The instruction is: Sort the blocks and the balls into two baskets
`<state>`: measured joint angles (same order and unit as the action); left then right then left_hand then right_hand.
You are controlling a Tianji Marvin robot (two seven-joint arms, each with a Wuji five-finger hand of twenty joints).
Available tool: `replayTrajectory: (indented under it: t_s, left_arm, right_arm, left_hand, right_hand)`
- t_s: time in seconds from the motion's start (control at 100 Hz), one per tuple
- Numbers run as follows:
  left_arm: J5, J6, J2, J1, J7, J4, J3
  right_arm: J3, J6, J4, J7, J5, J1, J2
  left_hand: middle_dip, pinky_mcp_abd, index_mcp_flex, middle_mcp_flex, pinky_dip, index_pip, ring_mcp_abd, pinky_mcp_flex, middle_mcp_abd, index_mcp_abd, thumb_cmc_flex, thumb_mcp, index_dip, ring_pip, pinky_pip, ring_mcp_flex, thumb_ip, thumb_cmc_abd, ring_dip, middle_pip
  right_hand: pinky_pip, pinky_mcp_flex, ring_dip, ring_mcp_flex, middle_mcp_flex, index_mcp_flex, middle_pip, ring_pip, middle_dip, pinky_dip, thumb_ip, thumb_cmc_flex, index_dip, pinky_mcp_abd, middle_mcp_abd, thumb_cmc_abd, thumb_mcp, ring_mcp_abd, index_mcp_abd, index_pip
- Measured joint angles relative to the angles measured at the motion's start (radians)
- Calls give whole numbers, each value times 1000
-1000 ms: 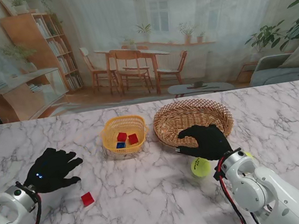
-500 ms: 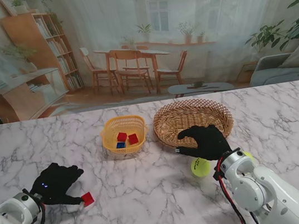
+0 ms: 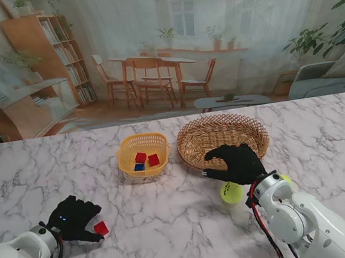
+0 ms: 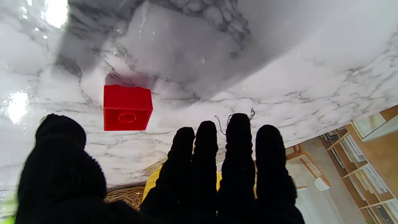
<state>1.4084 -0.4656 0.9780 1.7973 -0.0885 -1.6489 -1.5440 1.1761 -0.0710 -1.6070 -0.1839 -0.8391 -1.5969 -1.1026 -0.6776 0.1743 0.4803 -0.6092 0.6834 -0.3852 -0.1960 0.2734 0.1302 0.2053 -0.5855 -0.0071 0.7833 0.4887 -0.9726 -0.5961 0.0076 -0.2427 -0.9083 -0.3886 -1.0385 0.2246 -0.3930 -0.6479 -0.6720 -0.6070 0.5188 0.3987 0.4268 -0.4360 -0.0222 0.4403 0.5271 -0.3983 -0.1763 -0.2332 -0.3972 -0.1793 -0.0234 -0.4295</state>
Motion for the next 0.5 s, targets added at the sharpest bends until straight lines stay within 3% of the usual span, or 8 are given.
replayTrajectory:
  t_s: [0.16,0.5]
  left_arm:
    - [-6,23,0,-7,-3,23,17]
    - [-15,37,0,-12,13,46,34]
  right_arm:
    - [-1,1,1,0,0,1,0]
    - [-7,5,4,2,-1,6,0]
  left_hand:
    - [-13,0,0,-9,0,-72,0,13,-5,-8,-64,1,62,18,-12,-16,0,-25,-12,-26]
    - [-23,0,0,-10,0,-118,0,29,-12,-15,-108,1,79,28,-24,-33,0,-26,-21,-38]
  right_hand:
    - [0,0,0,0,0,2,0,0,0,0,0,0,0,0,0,0,0,0,0,0]
    - [0,0,0,0,0,2,0,0,0,0,0,0,0,0,0,0,0,0,0,0]
